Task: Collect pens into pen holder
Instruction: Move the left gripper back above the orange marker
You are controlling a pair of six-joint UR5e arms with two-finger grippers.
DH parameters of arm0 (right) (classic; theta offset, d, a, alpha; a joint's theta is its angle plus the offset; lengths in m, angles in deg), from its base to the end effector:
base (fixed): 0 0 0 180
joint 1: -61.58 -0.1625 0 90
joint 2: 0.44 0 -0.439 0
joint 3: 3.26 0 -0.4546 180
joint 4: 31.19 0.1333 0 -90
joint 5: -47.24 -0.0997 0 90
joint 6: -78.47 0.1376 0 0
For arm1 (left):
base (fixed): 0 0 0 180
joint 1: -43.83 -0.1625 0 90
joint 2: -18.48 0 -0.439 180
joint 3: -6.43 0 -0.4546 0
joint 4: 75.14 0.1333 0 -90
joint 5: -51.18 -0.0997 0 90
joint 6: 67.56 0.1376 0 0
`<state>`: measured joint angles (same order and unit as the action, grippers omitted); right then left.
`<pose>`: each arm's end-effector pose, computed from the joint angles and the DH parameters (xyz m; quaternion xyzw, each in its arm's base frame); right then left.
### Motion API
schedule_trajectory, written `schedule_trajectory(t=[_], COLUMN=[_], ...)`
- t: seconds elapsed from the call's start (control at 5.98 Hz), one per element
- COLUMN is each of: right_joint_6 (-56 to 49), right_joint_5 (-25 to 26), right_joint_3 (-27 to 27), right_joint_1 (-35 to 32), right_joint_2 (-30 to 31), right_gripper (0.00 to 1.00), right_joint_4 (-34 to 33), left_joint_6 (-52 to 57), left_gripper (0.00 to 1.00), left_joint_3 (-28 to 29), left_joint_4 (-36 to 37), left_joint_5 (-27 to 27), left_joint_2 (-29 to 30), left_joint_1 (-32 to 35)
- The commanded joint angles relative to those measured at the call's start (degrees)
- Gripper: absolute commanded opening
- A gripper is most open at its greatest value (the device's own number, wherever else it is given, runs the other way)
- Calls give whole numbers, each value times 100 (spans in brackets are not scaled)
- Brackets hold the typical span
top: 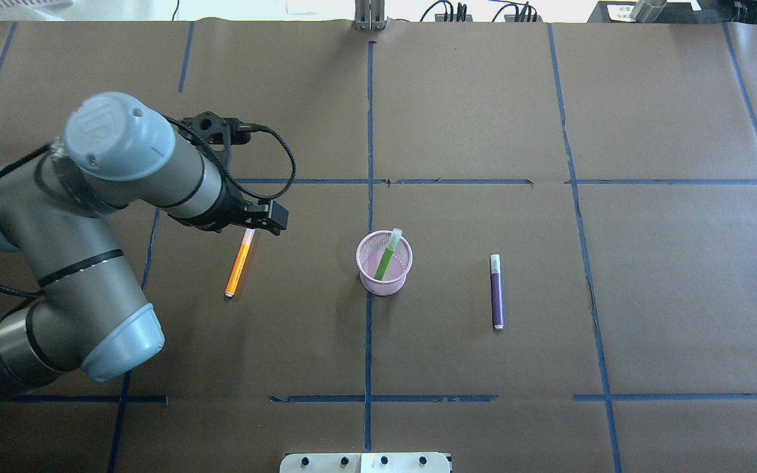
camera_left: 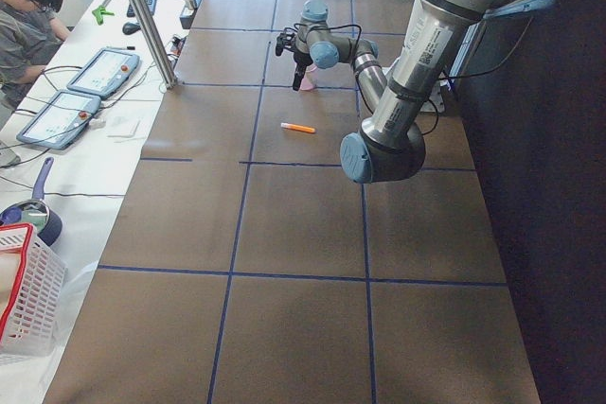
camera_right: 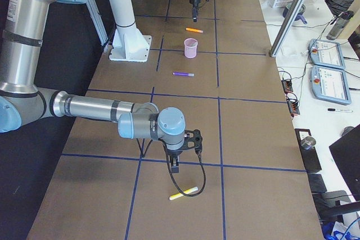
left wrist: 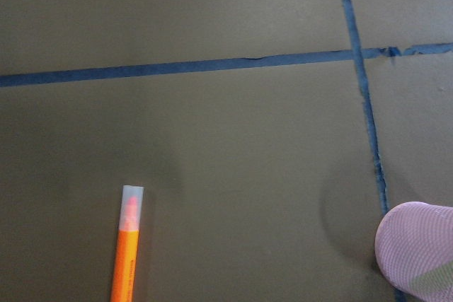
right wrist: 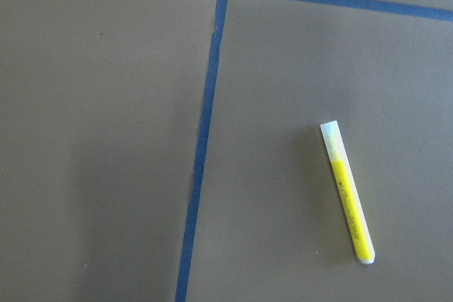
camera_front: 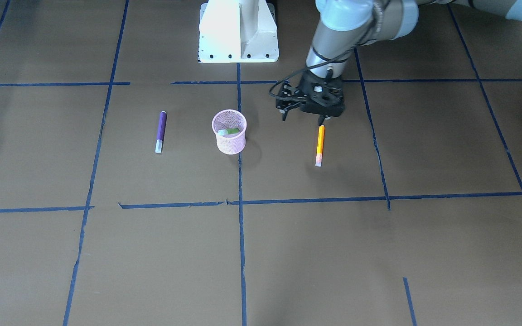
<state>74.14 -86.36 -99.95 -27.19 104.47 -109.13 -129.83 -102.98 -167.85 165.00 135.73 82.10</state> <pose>0.0289 -0.4438 0.7445 0.0411 -0.3702 -0.0574 0.9263 0.4806 -0.4781 0.2285 0.0653 0.4448 0.0042 0.8932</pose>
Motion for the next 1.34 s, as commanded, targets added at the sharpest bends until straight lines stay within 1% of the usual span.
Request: schedule_trajectory(t=[0.0, 0.17, 0.33, 0.5, 0.67, 0.84, 1.0, 1.17], right_joint_6=[125, 133, 125, 90, 81, -76, -539, -569], right_joint_5=[27, 27, 27, 53, 123, 254, 482, 441], right_joint_3=[1217, 2058, 2562, 2724, 2847, 2892, 2945, 3102], right_joint_1=[298, 403, 413, 413, 465, 579, 650, 650], right_joint_2=[-408, -671, -917, -1015, -1103, -1252, -1306, -1333], right_gripper=[100, 100, 100, 98, 92, 88, 88, 87], right_joint_4=[1189, 1977, 2220, 2231, 2240, 2240, 2214, 2231], left_joint_6=[153, 154, 154, 154, 154, 154, 154, 154], left_gripper=[100, 100, 100, 100, 100, 100, 100, 100], left_joint_3=[-289, -326, -326, -335, -326, -326, -326, -326], left_joint_4=[104, 104, 104, 104, 104, 104, 104, 104], left_joint_5=[534, 536, 527, 527, 527, 527, 527, 527], left_joint_2=[-385, -447, -448, -457, -457, -457, -457, -457], left_joint_1=[461, 471, 471, 471, 471, 462, 462, 462])
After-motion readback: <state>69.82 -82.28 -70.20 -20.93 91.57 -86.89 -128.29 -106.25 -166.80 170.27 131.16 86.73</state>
